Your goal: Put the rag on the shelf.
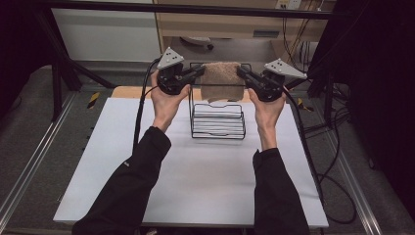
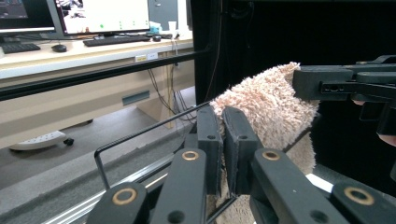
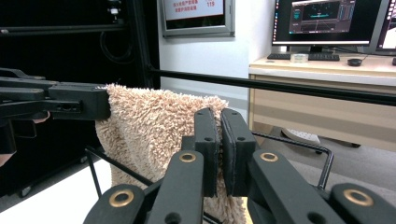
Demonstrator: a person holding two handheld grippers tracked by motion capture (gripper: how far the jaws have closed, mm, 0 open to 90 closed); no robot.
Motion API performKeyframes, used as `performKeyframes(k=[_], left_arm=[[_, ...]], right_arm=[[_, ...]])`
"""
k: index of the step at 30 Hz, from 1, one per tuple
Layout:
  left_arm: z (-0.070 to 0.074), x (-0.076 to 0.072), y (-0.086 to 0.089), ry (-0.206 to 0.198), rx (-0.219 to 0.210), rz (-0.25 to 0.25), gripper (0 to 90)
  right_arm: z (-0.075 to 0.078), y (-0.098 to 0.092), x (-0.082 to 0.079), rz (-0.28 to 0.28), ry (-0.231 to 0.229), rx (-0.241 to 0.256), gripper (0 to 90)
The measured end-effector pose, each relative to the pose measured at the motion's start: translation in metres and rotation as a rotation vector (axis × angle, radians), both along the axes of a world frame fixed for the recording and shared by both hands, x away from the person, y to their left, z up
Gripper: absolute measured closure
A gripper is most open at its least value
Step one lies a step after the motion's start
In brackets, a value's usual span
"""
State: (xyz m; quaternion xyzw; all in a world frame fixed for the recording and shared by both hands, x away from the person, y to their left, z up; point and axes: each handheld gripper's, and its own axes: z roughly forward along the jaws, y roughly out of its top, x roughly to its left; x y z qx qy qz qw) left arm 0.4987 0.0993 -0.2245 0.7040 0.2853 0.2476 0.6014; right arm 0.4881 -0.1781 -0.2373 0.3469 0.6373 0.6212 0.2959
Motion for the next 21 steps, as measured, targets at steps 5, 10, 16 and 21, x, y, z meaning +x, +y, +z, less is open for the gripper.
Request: performKeyframes(k=[5,10,16,21], left_arm=[[-0.001,-0.008,0.003,-0.007,0.005,-0.03,85.4],[-0.005,-0.013,0.006,0.013,0.01,-0.067,85.2],[-0.009,-0.021,0.006,0.027,0.044,-0.083,84.9],[-0.014,-0.024,0.005,0.042,0.064,-0.085,84.5]], right_arm=[[-0.002,-0.001,-0.006,0.006,-0.009,-0.003,85.6],[-0.005,-0.002,-0.014,0.022,-0.011,-0.009,85.4],[-0.007,-0.003,-0.022,0.031,0.011,-0.027,85.0],[-0.012,-0.004,-0.027,0.041,0.035,-0.041,85.0]])
